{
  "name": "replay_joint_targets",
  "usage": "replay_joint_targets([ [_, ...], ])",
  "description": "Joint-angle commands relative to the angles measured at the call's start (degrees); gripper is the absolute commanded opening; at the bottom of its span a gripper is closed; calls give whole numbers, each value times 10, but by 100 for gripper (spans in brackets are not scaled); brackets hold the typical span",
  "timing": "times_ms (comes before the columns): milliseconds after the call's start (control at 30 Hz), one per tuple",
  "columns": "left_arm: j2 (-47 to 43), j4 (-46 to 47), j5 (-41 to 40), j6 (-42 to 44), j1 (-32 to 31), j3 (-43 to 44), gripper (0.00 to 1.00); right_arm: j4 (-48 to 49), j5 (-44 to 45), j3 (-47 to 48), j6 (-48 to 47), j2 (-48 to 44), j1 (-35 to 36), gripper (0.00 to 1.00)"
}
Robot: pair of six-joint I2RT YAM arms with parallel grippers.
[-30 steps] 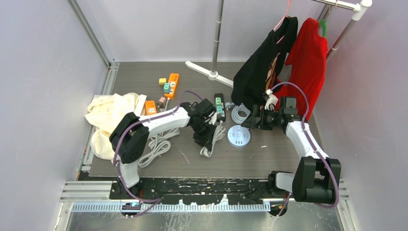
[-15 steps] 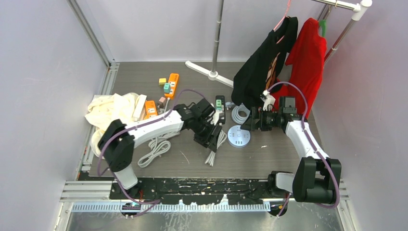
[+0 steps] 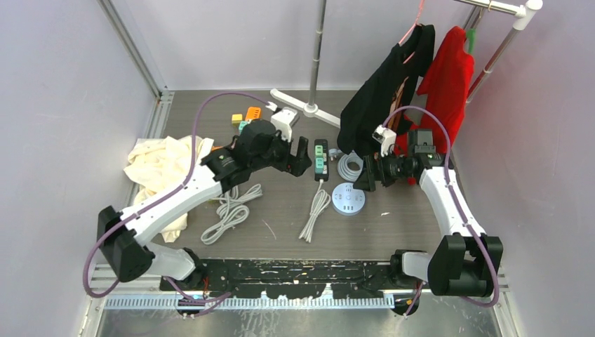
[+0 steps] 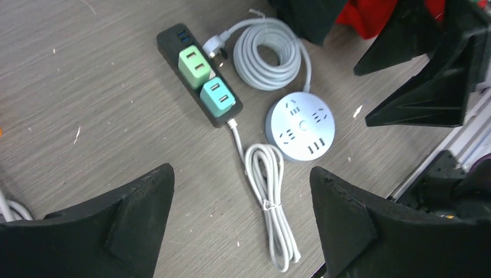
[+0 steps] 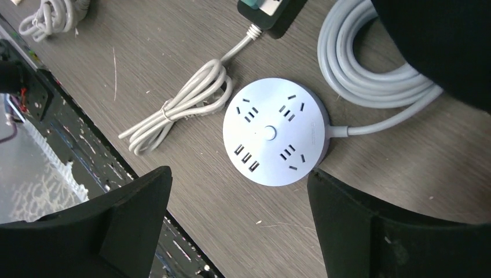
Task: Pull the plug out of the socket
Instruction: Move the socket to the center of the board.
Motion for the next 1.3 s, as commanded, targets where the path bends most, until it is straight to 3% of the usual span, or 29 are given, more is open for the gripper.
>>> replay_joint_targets([
  [0,-37,94,18,-23,30,-58,87,-71,-1,56,-96,-10,13,91],
  [167,-25,155,49,-118,62,-129,85,-104,20,80,-121,-13,54,90],
  [367,30,73,-32,-127,65,-133,78,-101,95,106,-86,0,167,90],
  [567,99,55,0,-135,65,-123,64,-19,195,146,-21,52,262,89],
  [600,127,72,29,-150,67,-124,47,41,233,169,37,93,284,88],
  [633,136,77,40,-156,66,-125,40,61,242,176,61,108,287,87],
  [700,152,75,59,-161,67,-123,34,99,263,188,110,139,293,86],
  [967,129,96,51,-173,77,-156,25,185,355,216,198,239,316,76],
  [1267,35,105,-6,-160,78,-198,25,224,434,238,237,317,327,68],
])
